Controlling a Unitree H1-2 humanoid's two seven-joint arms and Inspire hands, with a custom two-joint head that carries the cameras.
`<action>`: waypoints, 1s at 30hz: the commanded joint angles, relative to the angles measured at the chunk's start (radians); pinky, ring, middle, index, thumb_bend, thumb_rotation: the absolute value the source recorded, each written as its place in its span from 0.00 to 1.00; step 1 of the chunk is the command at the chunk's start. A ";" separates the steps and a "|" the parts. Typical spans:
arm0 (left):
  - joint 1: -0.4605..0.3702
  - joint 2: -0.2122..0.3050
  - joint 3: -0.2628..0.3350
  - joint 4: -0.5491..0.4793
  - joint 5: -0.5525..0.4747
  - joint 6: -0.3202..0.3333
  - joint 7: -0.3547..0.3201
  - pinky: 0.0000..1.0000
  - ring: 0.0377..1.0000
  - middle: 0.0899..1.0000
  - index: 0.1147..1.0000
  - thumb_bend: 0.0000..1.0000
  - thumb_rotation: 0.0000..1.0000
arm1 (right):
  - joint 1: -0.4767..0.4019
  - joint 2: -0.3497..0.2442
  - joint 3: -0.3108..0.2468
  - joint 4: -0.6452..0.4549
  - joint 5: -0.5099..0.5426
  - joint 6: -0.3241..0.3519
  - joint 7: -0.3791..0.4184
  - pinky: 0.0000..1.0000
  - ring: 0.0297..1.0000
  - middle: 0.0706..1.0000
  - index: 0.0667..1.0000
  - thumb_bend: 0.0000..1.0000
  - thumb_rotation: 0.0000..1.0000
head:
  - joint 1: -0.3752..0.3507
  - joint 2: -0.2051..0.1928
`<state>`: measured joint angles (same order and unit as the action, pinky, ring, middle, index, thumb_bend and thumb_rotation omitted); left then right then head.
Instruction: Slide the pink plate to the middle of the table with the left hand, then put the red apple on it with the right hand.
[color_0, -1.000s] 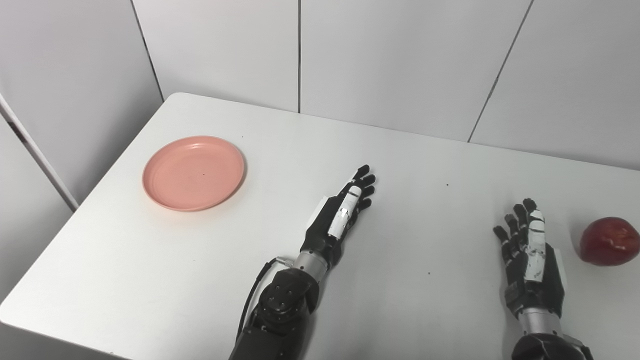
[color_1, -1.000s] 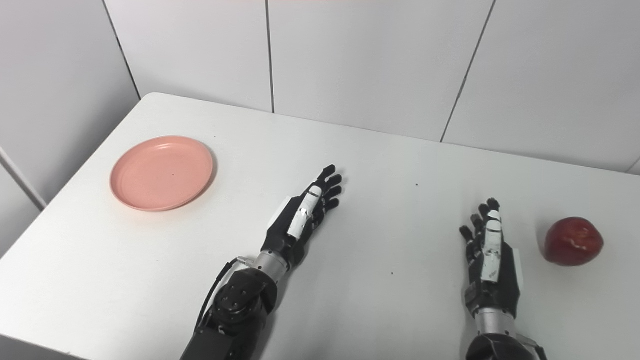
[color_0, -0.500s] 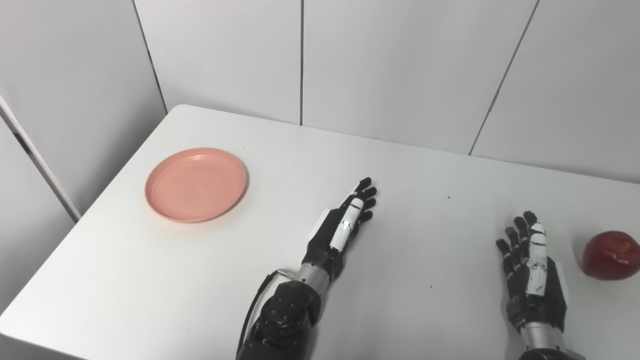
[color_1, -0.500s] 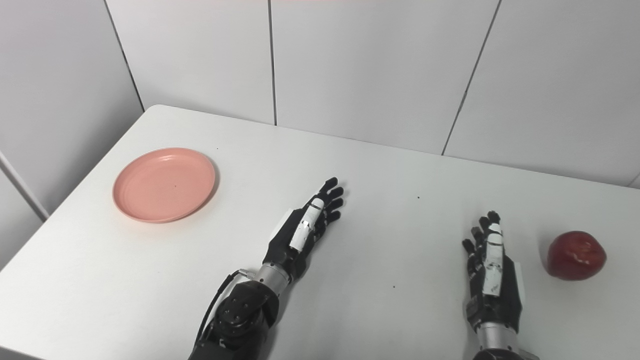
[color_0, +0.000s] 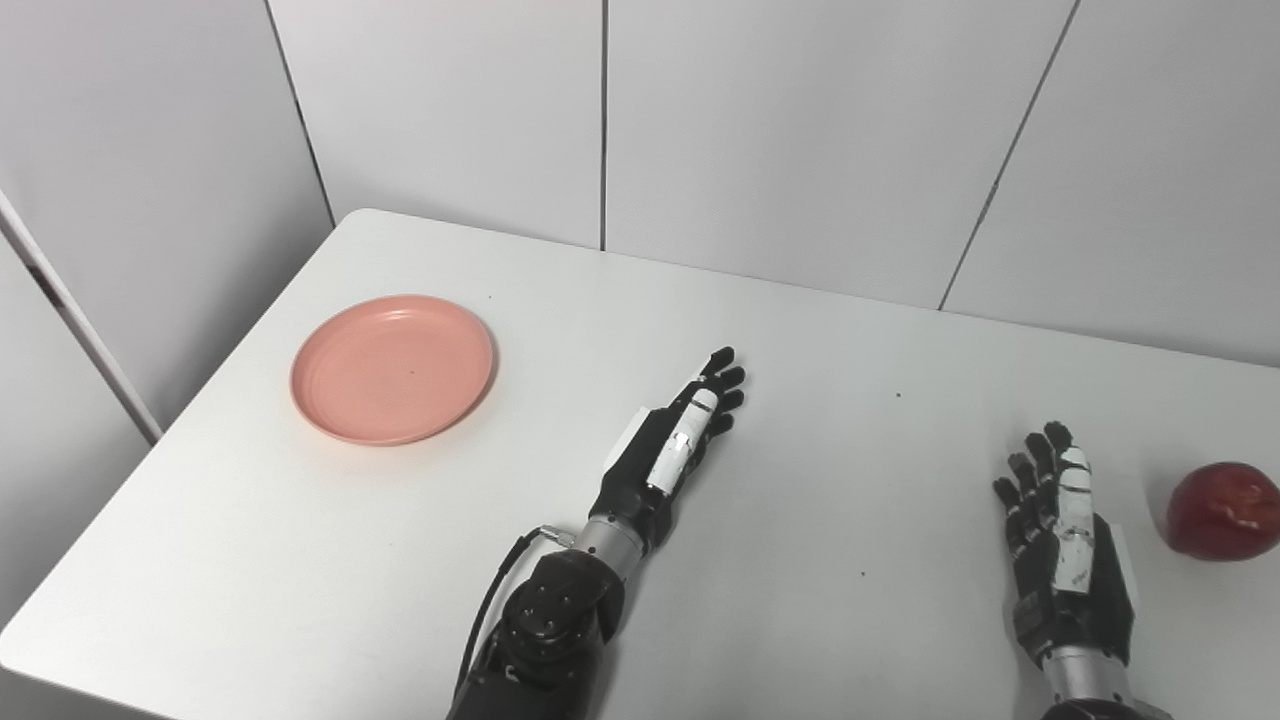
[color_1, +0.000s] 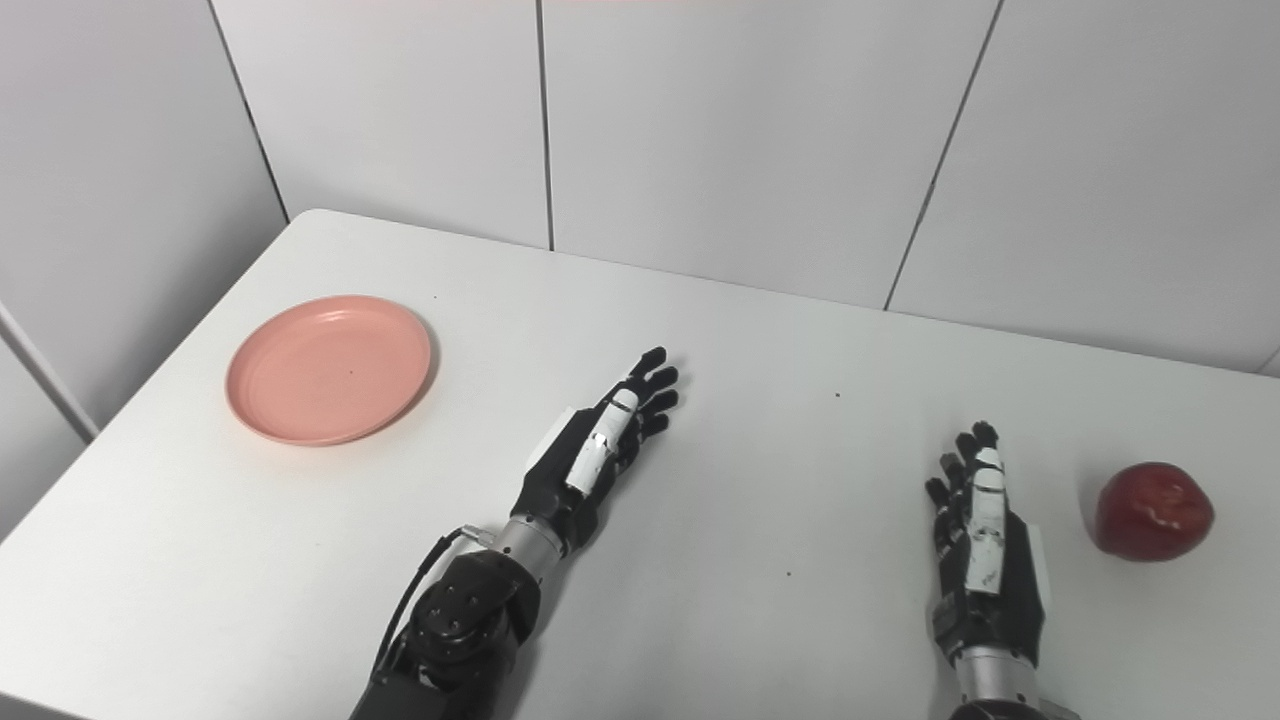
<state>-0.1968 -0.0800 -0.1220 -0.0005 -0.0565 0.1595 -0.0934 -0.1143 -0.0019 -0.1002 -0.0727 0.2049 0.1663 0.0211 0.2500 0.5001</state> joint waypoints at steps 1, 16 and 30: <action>-0.051 -0.003 0.003 -0.060 -0.012 0.009 -0.010 0.95 0.94 0.95 0.94 0.43 1.00 | -0.014 -0.002 0.000 -0.016 0.000 -0.055 0.009 1.00 1.00 1.00 1.00 0.21 1.00 | 0.000 0.001; -0.141 0.051 0.068 -0.210 -0.062 0.105 -0.018 0.94 0.93 0.94 0.92 0.41 1.00 | -0.017 0.000 -0.007 -0.012 0.003 -0.048 0.004 1.00 1.00 1.00 1.00 0.19 1.00 | 0.020 -0.015; -0.225 0.127 0.182 -0.246 -0.089 0.111 0.014 0.92 0.92 0.93 0.90 0.41 1.00 | -0.017 -0.012 -0.009 -0.003 0.013 -0.062 0.019 1.00 1.00 1.00 1.00 0.19 1.00 | 0.038 -0.030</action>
<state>-0.3622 0.0349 0.0498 -0.1996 -0.1342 0.2740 -0.0888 -0.1153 -0.0050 -0.1069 -0.0552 0.2145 0.1432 0.0277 0.2869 0.4709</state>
